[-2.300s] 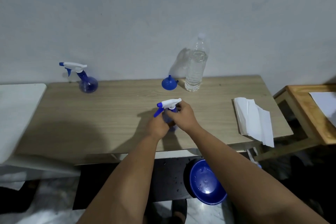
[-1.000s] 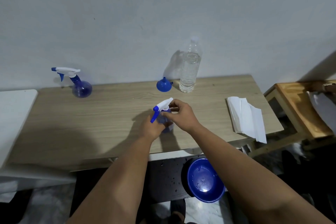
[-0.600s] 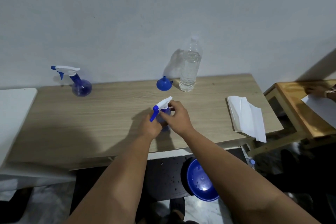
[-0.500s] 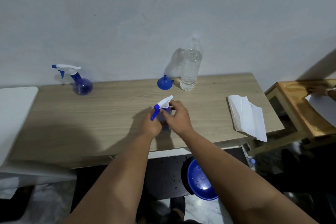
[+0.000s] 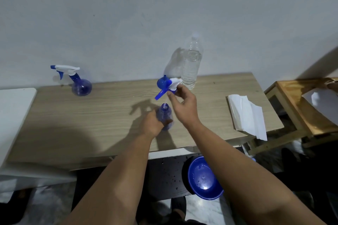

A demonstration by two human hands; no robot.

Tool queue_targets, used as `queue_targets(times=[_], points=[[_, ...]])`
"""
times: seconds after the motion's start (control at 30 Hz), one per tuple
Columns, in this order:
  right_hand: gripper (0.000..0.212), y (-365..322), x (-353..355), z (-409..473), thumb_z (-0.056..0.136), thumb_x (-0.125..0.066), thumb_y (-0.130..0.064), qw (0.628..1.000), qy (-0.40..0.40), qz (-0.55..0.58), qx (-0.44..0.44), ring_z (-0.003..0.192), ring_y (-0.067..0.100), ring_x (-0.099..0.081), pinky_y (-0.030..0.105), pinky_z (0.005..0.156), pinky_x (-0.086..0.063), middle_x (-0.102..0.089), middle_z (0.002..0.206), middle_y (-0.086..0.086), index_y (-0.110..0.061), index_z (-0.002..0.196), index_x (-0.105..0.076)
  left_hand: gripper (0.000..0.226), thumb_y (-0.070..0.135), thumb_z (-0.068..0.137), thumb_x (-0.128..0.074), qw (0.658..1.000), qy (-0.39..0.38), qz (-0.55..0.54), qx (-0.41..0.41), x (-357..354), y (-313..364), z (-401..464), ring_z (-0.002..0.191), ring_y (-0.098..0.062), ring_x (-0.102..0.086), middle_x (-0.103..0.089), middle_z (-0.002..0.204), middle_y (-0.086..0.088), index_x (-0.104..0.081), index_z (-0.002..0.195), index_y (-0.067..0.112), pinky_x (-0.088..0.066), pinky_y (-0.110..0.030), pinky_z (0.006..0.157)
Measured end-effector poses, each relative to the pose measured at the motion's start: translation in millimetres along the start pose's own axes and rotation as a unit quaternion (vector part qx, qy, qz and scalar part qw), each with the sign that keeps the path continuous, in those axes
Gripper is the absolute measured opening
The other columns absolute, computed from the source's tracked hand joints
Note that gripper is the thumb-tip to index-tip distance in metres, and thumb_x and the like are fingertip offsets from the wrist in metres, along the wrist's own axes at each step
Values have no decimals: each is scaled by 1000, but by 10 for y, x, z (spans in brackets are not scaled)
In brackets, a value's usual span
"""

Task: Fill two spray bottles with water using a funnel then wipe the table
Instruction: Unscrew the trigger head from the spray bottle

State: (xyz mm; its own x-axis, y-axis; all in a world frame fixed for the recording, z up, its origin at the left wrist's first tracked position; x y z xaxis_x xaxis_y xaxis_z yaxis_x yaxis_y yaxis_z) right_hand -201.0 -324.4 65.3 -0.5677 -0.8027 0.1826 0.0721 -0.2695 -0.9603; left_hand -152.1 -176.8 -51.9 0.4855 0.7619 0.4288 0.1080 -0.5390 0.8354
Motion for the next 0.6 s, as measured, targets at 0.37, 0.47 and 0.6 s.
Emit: queue_targets(times=[0.37,0.47,0.6], points=[[28,579,1170,142,92,-67,-14,965,223,45,-134,71,21,-52,27,69,-49,-49,70,22,8,80,-53,49,27,72,-89,999,-3,-15,-31,10,75,-50,92,-9,-70,-74,100,10,-66,115,24,-51,-27,82],[27,884,1151,-42,89,-68,-19,970,129,-89,-184,63,13,-45,31,63,-37,-52,64,15,-3,72,-55,50,25,73,-88,999,-3,-15,-37,16,94,-61,92,-6,-69,-73,101,11,-65,117,23,-48,-22,79],[21,1275,965,-281,89,-73,-31,940,-29,-226,-253,68,19,-60,33,67,-47,-68,70,2,-13,79,-73,51,29,74,-88,999,-2,0,-37,30,100,-81,93,-6,-68,-73,103,11,-65,119,25,-47,-22,79]])
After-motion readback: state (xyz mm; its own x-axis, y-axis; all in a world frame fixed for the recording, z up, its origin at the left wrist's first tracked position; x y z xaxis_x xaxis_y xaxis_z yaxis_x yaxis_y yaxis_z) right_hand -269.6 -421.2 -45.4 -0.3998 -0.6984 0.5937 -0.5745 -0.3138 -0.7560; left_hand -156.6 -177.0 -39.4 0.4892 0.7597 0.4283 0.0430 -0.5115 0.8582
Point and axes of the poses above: each hand's wrist, its own z-axis towards the middle knuckle, its own x-axis out of the back of the hand, y = z × x, the point moved 8 cm from there along z, towards the middle knuckle
